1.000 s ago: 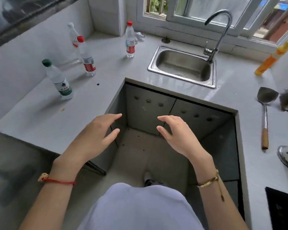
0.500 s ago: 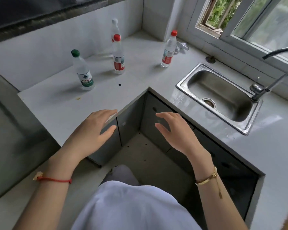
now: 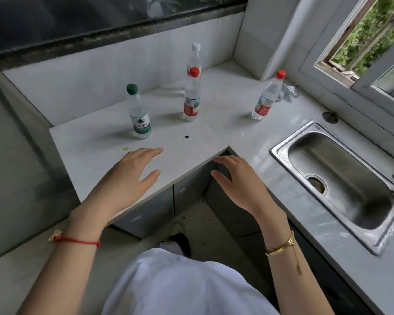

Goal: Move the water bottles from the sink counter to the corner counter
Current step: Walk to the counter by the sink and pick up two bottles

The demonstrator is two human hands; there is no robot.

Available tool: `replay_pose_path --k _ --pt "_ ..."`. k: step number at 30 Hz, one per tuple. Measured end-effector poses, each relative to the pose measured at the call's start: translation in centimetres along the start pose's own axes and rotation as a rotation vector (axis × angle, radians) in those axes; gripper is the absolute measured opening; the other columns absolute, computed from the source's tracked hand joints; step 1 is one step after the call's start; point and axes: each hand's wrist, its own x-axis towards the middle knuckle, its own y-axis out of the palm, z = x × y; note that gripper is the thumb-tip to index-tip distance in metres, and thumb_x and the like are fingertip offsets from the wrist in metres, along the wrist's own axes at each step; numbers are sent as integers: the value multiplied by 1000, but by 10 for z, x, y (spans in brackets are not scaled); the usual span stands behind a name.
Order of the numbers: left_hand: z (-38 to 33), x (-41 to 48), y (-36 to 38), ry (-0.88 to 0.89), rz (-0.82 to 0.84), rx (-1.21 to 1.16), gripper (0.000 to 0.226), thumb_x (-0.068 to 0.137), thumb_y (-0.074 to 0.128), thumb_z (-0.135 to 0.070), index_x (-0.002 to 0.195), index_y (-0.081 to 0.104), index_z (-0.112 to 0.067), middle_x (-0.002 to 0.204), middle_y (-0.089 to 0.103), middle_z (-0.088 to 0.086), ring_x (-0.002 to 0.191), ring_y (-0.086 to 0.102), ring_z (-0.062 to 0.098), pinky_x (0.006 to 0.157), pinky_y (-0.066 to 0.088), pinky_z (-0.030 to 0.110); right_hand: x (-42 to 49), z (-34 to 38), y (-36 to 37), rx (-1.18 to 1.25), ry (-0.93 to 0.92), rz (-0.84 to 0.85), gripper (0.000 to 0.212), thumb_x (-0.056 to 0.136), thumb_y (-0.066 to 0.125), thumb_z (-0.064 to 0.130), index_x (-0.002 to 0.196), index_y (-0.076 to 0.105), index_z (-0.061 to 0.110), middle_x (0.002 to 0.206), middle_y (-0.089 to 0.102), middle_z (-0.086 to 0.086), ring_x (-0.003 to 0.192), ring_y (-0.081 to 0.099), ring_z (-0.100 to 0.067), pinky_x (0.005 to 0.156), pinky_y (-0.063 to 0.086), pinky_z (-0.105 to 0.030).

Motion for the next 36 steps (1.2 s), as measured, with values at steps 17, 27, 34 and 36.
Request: replay_pose_path --k 17,27,34,36 --pt "38 129 -52 -41 -171 -24 43 90 54 -27 132 46 -34 132 52 -14 116 51 13 93 48 34 165 21 -19 -23 -116 -17 40 94 50 39 131 50 24 133 57 4 124 48 -18 103 43 -38" --pt "64 173 -53 -153 -320 133 48 88 56 -24 135 45 -24 137 52 -6 123 47 19 97 41 35 222 27 -25 -45 -212 28 36 94 51 36 127 53 23 129 59 3 120 50 -20 98 44 -35" --pt "86 217 -41 -312 -363 146 49 85 59 -19 133 47 -17 133 53 1 116 47 28 93 45 42 252 32 -22 -45 -302 87 38 94 50 37 128 52 23 123 60 2 113 52 -18 94 47 -34" --pt "92 226 -38 -337 -333 137 48 85 60 -20 132 49 -16 130 54 2 115 47 28 91 46 42 258 33 -21 -45 -321 91 37 94 50 37 128 52 22 121 61 1 112 53 -19 93 47 -34"
